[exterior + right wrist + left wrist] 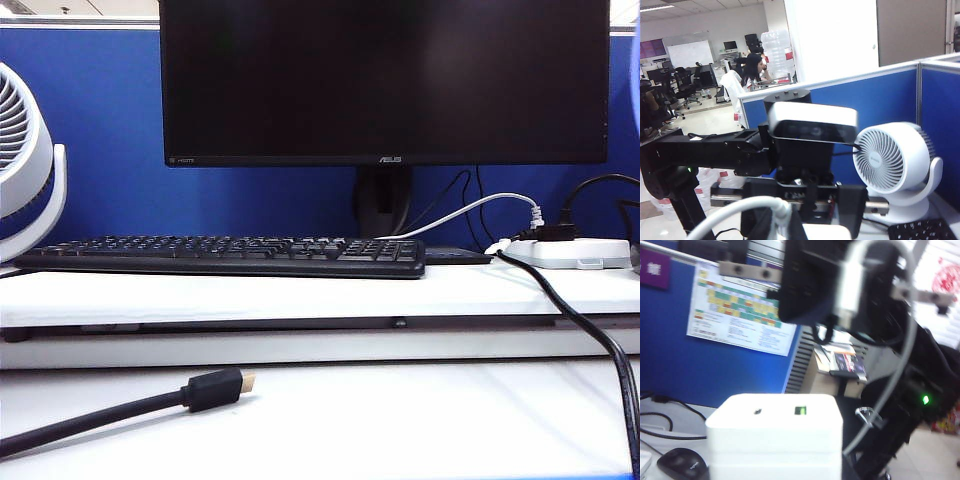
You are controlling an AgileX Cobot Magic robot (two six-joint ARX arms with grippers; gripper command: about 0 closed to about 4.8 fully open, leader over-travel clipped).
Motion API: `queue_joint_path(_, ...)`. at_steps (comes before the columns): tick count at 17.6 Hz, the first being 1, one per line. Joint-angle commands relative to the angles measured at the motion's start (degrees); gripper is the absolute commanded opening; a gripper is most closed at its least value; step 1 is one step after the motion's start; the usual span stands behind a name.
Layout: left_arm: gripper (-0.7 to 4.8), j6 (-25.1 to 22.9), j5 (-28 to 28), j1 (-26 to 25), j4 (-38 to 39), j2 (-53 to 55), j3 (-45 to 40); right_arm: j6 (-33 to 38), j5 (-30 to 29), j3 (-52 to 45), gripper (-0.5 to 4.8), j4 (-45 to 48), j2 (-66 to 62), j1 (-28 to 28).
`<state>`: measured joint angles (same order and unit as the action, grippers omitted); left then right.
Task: Pick up the Type-C charging cable and the charging base, insert one end of the Type-C charger into the corresponding slot on the base, and finally place the plugged-in charger back on the table.
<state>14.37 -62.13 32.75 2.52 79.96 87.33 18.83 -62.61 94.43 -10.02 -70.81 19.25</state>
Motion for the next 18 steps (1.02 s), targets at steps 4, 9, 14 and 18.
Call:
queue_joint_path(4,-0.05,-4.94,-4.46,0.02,-1.29,-0.39,0.5,-2.75,-0.09,0.17,-0.07,-6.12,0.15,0.15)
queue_joint_path(9,-0.05,-4.96,-4.76,0.02,-1.31,-0.39,0.5,-3.89,0.13,0.15,-0.07,-6.86,-1.4,2.47)
queue_joint_path(14,-0.05,-4.96,-4.76,0.02,-1.31,-0.39,0.5,-3.98,-0.5,0.15,-0.07,-8.24,-1.38,2.47)
queue_joint_path(18,-0.05,-4.48,-5.9,0.02,-0.39,-0.39,0.5,-7.76,-0.5,0.15,-0.07,-13.88,-1.38,2.47)
